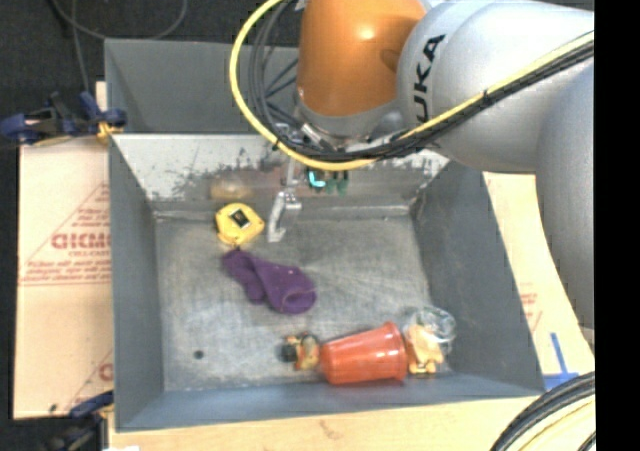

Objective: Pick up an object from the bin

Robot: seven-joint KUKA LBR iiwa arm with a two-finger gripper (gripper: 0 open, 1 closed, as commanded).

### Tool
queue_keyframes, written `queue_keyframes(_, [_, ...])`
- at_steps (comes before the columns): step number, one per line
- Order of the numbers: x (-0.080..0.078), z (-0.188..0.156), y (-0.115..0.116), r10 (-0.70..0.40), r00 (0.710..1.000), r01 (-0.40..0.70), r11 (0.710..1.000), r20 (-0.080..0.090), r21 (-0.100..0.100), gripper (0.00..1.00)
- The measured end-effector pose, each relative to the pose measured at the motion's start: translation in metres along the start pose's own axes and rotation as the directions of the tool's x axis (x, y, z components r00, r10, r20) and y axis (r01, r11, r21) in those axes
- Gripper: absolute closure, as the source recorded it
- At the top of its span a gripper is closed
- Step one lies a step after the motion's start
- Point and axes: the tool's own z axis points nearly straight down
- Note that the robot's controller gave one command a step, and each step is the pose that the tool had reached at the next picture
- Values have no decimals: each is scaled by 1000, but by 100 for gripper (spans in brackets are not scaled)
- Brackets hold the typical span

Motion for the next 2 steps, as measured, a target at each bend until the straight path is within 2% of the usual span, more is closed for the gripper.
queue_keyframes(1, [0,-2,0,1,1000,-1,1000,3,0,0])
queue_keyframes(2, [-4,-20,4,-103,995,103,995,4,2,0])
